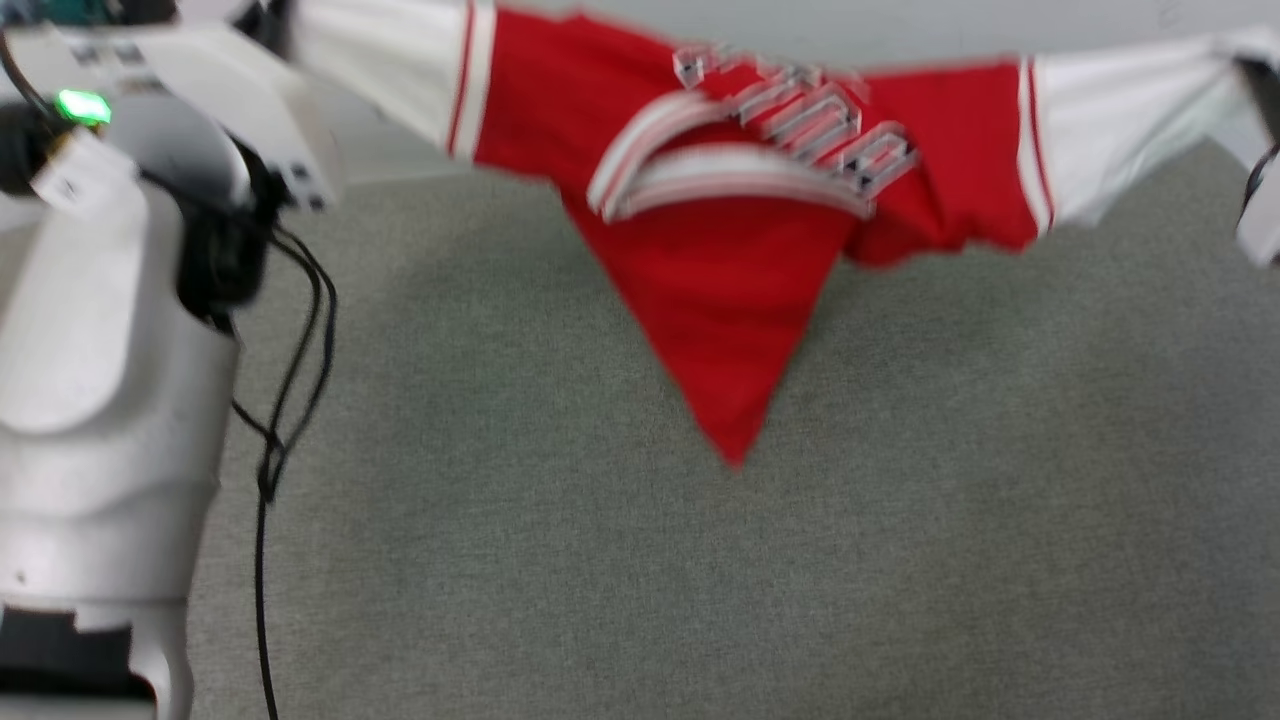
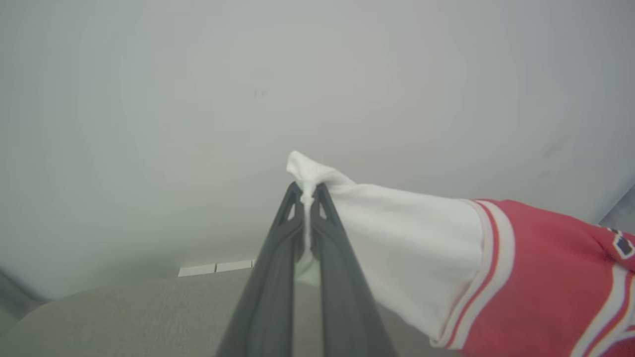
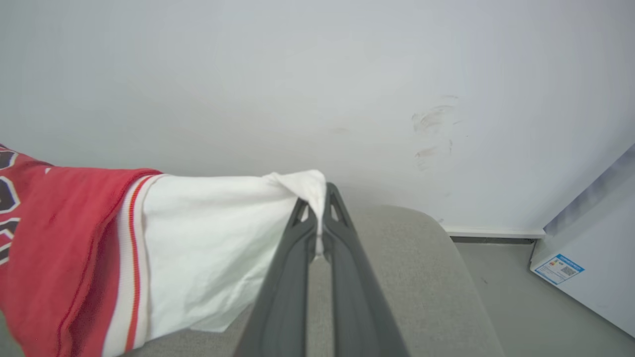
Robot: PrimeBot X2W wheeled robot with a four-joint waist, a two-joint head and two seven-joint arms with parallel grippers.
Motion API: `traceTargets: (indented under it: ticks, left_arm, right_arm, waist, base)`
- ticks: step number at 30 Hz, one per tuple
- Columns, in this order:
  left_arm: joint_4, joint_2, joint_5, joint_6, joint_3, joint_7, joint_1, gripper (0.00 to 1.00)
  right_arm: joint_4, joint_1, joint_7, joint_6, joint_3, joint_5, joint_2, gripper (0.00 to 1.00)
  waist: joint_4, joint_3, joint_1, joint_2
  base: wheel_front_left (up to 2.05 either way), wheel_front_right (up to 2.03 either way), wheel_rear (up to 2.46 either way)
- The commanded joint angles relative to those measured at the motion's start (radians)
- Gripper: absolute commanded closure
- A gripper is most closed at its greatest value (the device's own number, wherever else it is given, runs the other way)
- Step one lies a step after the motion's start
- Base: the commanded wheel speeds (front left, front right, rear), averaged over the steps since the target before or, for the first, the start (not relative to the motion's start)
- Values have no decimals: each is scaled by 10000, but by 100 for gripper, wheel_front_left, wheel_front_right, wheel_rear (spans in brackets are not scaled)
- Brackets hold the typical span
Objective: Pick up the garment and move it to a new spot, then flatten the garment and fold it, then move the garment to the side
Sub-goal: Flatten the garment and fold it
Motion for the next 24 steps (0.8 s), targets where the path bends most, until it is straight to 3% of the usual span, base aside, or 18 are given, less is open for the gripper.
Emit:
traceTargets:
  ticks: [1, 14, 24]
  left_arm:
    - [347, 73, 137, -42, 17, -154, -666, 100]
    - [2002, 763, 850, 18, 294, -1522, -5672, 100]
    - [3459, 557, 557, -231, 464, -2701, -6144, 100]
  right_arm:
    - [204, -693, -199, -6, 40, -13, -77, 100]
    - [1970, -6134, -2137, -8, 369, -280, -31, 100]
    - [3759, -7299, -3404, -7, 1422, 148, 495, 100]
  waist:
    - [2, 408, 0, 0]
    - [-224, 3616, 0, 0]
    - [-238, 5243, 0, 0]
  base:
    - [0, 0, 0]
    - [0, 0, 0]
    - [0, 0, 0]
